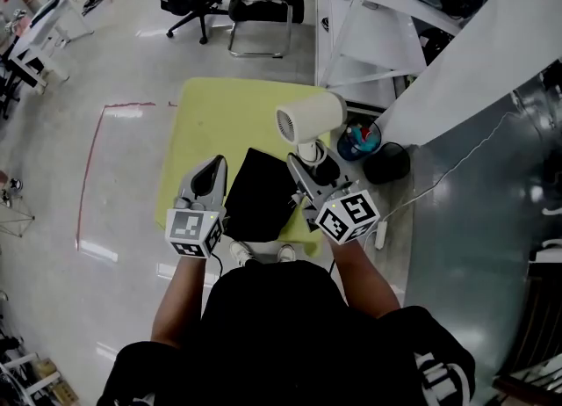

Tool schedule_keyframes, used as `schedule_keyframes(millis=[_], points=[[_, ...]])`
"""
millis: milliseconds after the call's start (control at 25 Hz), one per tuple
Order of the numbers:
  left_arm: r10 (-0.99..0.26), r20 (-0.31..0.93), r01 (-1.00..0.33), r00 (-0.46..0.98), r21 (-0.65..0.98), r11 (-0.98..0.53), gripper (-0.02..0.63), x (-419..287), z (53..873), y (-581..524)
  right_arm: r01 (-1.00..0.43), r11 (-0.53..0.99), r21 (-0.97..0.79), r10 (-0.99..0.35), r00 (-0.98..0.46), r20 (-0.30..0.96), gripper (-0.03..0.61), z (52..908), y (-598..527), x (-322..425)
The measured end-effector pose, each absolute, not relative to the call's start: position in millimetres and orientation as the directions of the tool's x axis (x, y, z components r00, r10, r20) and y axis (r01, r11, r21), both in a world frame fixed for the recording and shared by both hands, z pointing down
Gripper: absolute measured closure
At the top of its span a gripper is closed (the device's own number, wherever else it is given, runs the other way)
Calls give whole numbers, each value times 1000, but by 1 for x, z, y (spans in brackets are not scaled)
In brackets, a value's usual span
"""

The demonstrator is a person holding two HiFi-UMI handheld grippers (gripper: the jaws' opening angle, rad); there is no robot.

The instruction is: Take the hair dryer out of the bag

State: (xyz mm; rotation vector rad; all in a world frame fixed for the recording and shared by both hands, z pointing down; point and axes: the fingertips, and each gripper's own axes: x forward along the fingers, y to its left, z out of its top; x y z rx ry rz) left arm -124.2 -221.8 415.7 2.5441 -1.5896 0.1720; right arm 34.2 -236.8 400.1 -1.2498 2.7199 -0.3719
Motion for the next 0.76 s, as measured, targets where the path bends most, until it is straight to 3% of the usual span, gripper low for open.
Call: schedule_keyframes(millis=[760], points=[[-872, 165, -887, 461, 54, -459, 604, -120, 414, -215, -740, 619, -265, -763, -646, 24, 365, 410, -228, 31]])
